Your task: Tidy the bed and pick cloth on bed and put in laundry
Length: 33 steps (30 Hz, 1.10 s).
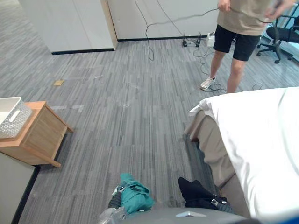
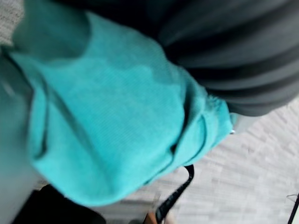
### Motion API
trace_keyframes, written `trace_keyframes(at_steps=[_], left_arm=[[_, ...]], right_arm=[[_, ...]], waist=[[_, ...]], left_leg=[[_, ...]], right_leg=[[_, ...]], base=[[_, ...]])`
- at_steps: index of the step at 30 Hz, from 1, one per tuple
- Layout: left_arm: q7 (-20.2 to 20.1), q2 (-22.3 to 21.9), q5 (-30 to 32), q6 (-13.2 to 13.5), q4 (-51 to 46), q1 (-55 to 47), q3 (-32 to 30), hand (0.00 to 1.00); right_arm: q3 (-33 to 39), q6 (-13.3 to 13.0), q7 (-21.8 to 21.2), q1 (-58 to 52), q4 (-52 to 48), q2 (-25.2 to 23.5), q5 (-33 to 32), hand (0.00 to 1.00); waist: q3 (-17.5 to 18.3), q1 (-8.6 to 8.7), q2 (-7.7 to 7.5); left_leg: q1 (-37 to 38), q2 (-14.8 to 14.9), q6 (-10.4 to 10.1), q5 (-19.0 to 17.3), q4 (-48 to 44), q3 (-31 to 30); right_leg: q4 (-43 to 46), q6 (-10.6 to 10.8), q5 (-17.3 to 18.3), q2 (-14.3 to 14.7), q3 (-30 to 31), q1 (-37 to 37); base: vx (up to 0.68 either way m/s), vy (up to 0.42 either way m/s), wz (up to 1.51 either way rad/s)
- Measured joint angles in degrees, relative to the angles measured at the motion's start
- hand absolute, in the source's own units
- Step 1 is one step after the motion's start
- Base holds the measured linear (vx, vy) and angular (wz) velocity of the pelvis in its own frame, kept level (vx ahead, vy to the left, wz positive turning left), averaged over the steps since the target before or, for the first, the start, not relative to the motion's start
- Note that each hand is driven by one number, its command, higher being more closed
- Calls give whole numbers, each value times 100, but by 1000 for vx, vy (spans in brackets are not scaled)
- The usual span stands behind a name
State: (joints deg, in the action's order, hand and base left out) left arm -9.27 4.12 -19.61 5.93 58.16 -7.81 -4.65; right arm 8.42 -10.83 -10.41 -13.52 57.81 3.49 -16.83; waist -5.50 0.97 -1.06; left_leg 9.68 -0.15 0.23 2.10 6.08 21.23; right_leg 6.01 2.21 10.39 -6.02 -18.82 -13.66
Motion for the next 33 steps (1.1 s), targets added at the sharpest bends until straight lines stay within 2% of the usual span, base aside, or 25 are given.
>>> trace_keyframes(at_steps=[2,3,4,7,10,11,14,15,16,17,18,19,20,21,22,23,24,25,26,28,30,31,32,33], left_arm=[[-225,162,-74,242,-2,118,607,100],[-253,178,-127,294,-2,136,692,100],[-338,205,-264,513,-17,172,965,100],[-296,130,-459,793,-177,224,1476,100],[-60,51,-471,1076,-350,184,1832,100],[592,99,-681,1253,-1008,-5,2047,100],[592,64,-681,1254,-1019,-30,2047,100],[599,56,-681,1231,-1337,-192,2017,100],[604,82,-681,1227,-2003,-326,1920,100],[716,136,-676,1298,-3166,-625,1762,100],[856,87,-656,1379,-3827,-974,1901,100],[921,59,-657,1498,-4100,-1132,1967,100],[965,104,-656,1718,-4288,-1103,2013,100],[966,172,-644,1757,-4352,-959,1978,100],[967,186,-568,1770,-4424,-843,1905,100],[965,189,-538,1769,-4515,-884,1875,100],[960,114,-423,1801,-4660,-915,1879,100],[969,62,-357,1793,-4728,-895,1910,100],[971,99,-318,1794,-4912,-874,2006,100],[985,162,-151,1786,-5177,-899,2220,100],[1100,174,47,1701,-5300,-793,2298,100],[1171,168,84,1625,-5252,-651,2349,100],[1216,179,85,1488,-5203,-505,2420,100],[1217,185,86,1439,-5162,-438,2451,100]], right_arm=[[-111,-6,412,62,16,-16,-310,100],[-130,-10,455,101,16,-29,-372,100],[-193,-58,571,332,33,-75,-544,100],[-210,-235,664,759,46,-143,-833,100],[-216,-456,739,1031,0,-245,-933,100],[-430,-633,1114,1081,-475,-340,-1098,100],[-456,-643,1117,1210,-485,-329,-1099,100],[-587,-614,1154,1164,-788,-334,-1102,100],[-770,-592,1190,1030,-1517,-326,-1102,100],[-1049,-581,1234,999,-2405,-208,-971,100],[-1126,-579,1235,793,-2859,-99,-699,100],[-1079,-578,1233,759,-3019,-38,-581,100],[-1059,-588,1237,838,-3160,-23,-461,100],[-1091,-587,1241,899,-3217,-108,-426,100],[-1166,-544,1249,912,-3235,-146,-424,100],[-1226,-524,1254,885,-3235,-163,-424,100],[-1270,-516,1275,854,-3302,-141,-424,100],[-1312,-464,1288,862,-3307,-163,-424,100],[-1318,-427,1288,887,-3307,-192,-423,100],[-1327,-424,1285,894,-3322,-252,-424,100],[-1429,-422,1284,904,-3422,-251,-429,100],[-1499,-421,1285,913,-3475,-244,-431,100],[-1540,-393,1302,908,-3553,-242,-439,100],[-1554,-377,1310,907,-3591,-241,-443,100]], waist=[[15,-1,-18],[14,3,-11],[-7,10,28],[26,-18,93],[24,-41,167],[-140,-35,104],[-204,-51,165],[-310,-123,220],[-626,-136,257],[-1160,-117,435],[-1081,-75,565],[-942,-125,685],[-891,-307,680],[-835,-259,496],[-785,-298,261],[-703,-348,219],[-672,-283,183],[-682,-289,165],[-703,-319,131],[-716,-280,118],[-730,-182,153],[-743,-137,206],[-801,-116,324],[-803,-113,321]], left_leg=[[-52,-4,-24,111,0,-220],[-68,-5,-24,132,0,-266],[-114,-17,-29,201,1,-426],[-268,-61,33,327,1,-664],[-283,-81,37,370,1,-815],[-344,-170,206,335,-4,-829],[-303,-110,151,296,-55,-788],[-500,-15,183,102,-425,-653],[-1006,251,96,-442,-1696,-486],[-1922,844,-168,-1186,-3912,-57],[-2183,903,-368,-1160,-3355,150],[-2251,885,-226,-1217,-2856,392],[-2259,780,109,-1154,-2560,505],[-2253,659,209,-1192,-2484,491],[-2246,504,345,-1176,-2712,434],[-2106,435,340,-1180,-2664,385],[-1804,395,445,-896,-2310,311],[-1641,362,506,-939,-2260,265],[-1412,316,466,-977,-2113,207],[-1003,311,442,-1060,-2012,16],[-693,402,293,-1172,-1963,-257],[-513,491,197,-1205,-1859,-446],[-353,624,67,-1254,-1773,-615],[-252,676,20,-1289,-1715,-678]], right_leg=[[-2,0,0,9,-181,-41],[-2,-1,1,9,-217,-38],[-14,-13,8,10,-329,-21],[-50,-20,87,11,-456,8],[-44,29,143,11,-542,-22],[-220,26,18,12,-388,-49],[-224,15,24,50,-364,-83],[-240,-44,55,84,-299,-81],[-102,-133,181,137,-255,-87],[110,-288,455,279,-343,-238],[104,-253,567,405,-480,-209],[134,-294,579,468,-489,-106],[106,-317,636,486,-282,-64],[193,-371,704,279,-217,137],[424,-229,856,87,-173,267],[461,-85,903,25,-196,247],[1403,128,927,-106,-200,452],[2666,262,793,-434,-243,932],[3609,153,448,-658,-358,1245],[4384,-96,642,-978,-562,1484],[4223,-104,813,-935,-536,1729],[3826,-88,829,-873,-513,1947],[3270,-32,768,-823,-501,2199],[2939,-23,647,-820,-490,2308]], base=[[-67,-84,40],[-93,-76,44],[-97,-57,42],[-139,-37,44],[-39,29,27],[230,52,12],[89,-27,-7],[9,-44,-17],[10,-70,-32],[-126,-71,-10],[-174,-26,-24],[-64,69,-40],[132,82,-33],[184,89,-18],[128,37,14],[250,10,0],[357,2,18],[442,11,17],[338,27,22],[378,-18,43],[376,-90,74],[351,-149,77],[347,-168,74],[433,-274,65]])
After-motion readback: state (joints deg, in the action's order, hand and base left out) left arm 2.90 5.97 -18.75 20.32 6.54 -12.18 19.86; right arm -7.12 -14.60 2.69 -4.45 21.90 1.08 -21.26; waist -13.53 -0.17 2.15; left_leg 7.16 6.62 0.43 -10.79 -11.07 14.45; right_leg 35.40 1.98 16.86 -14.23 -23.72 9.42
